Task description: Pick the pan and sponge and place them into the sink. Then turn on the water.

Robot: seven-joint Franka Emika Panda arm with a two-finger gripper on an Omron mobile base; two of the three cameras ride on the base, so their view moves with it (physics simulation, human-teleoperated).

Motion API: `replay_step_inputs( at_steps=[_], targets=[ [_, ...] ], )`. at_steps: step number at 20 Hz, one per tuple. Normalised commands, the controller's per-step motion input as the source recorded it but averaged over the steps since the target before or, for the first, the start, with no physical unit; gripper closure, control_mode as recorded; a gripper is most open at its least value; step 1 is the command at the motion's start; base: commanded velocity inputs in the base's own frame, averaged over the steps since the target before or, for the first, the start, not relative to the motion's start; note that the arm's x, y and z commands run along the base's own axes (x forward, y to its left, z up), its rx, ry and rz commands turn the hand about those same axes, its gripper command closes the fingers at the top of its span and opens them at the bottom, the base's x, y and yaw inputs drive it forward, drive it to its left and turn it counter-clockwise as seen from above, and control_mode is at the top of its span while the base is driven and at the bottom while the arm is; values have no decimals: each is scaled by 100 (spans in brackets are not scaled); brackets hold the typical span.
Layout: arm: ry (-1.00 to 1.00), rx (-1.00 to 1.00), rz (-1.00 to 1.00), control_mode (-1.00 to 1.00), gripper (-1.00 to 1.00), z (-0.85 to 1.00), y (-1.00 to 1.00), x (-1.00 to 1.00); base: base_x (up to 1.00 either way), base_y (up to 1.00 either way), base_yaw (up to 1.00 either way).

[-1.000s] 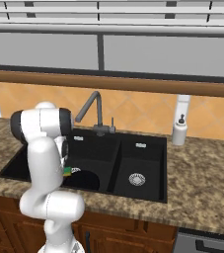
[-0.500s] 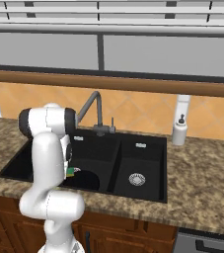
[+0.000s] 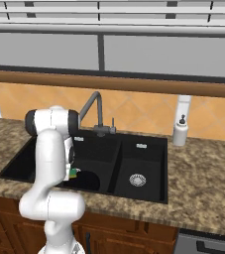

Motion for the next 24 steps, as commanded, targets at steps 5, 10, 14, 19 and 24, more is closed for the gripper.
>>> replay_step_inputs(
  at_steps=[5,10,14,19,24],
  targets=[
    [-6,5,0,-100,-100,-10,0,3,0,0,0],
    [-2,3,4,-100,-100,21,0,2,0,0,0],
    [-1,0,2,-100,-100,74,0,0,0,0,0],
    [-3,0,2,-100,-100,100,-3,-26,0,0,0],
    [-23,-2,30,-100,-100,100,-27,-64,0,0,0]
  ],
)
